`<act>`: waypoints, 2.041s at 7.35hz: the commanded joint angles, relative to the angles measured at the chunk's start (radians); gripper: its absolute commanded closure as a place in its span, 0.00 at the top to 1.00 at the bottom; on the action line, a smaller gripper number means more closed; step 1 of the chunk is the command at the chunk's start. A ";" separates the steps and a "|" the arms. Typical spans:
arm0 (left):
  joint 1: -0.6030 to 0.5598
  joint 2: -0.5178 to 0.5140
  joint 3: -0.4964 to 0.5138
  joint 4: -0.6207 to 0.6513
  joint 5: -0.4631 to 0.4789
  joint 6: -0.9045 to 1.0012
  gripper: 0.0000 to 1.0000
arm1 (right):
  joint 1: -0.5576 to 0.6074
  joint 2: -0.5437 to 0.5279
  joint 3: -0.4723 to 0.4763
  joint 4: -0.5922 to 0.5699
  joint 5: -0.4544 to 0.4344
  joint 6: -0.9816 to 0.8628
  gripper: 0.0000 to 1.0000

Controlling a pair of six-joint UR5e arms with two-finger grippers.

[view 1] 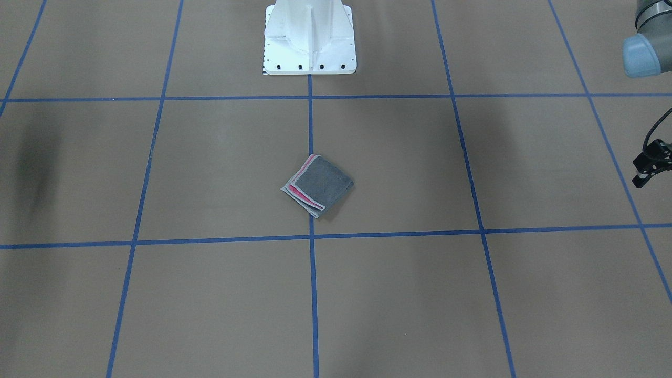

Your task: Fold towel twice with both arms

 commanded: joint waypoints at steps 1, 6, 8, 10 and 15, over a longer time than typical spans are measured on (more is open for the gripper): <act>-0.008 0.095 0.020 -0.037 0.002 0.081 1.00 | 0.048 -0.046 0.004 0.014 0.035 -0.009 1.00; -0.241 0.077 -0.093 0.421 -0.100 0.498 1.00 | 0.146 -0.062 0.225 -0.370 0.151 -0.112 1.00; -0.250 0.136 -0.091 0.437 -0.140 0.504 1.00 | 0.152 -0.127 0.211 -0.364 0.190 -0.150 1.00; -0.249 0.153 -0.075 0.402 -0.162 0.499 1.00 | 0.151 -0.171 0.202 -0.356 0.252 -0.167 1.00; -0.247 0.126 -0.013 0.330 -0.162 0.499 1.00 | 0.151 -0.177 0.196 -0.347 0.252 -0.185 1.00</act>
